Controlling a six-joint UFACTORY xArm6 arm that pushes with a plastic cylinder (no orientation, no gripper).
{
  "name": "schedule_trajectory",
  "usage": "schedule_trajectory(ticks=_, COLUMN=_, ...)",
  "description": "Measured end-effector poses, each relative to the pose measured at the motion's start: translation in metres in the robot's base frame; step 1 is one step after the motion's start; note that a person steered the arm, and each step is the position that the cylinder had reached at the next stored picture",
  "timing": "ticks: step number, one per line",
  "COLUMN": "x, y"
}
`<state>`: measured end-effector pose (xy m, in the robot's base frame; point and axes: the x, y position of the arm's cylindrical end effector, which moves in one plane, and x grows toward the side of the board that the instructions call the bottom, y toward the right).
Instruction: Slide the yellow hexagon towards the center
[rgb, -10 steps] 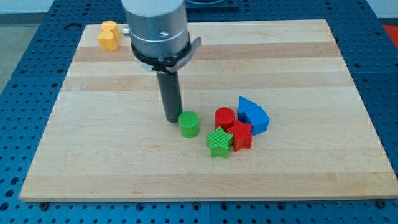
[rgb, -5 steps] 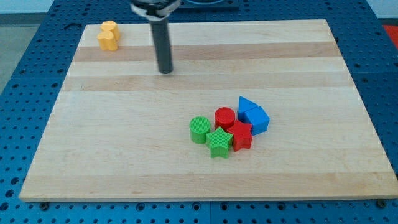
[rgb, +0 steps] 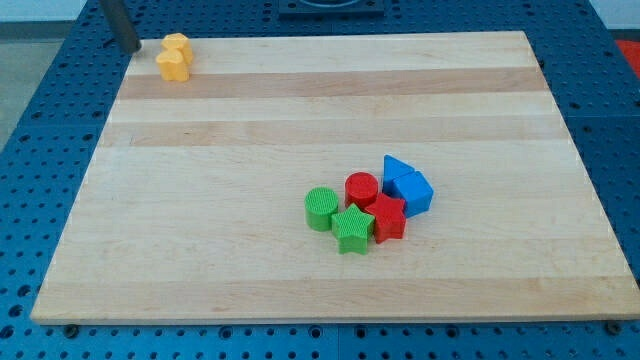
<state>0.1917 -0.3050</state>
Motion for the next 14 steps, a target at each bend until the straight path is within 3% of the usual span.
schedule_trajectory(ticks=1, x=0.0, y=0.004)
schedule_trajectory(ticks=3, x=0.009, y=0.067)
schedule_trajectory(ticks=6, x=0.092, y=0.136)
schedule_trajectory(ticks=8, x=0.103, y=0.154)
schedule_trajectory(ticks=10, x=0.155, y=0.206)
schedule_trajectory(ticks=13, x=0.114, y=0.178)
schedule_trajectory(ticks=14, x=0.144, y=0.161)
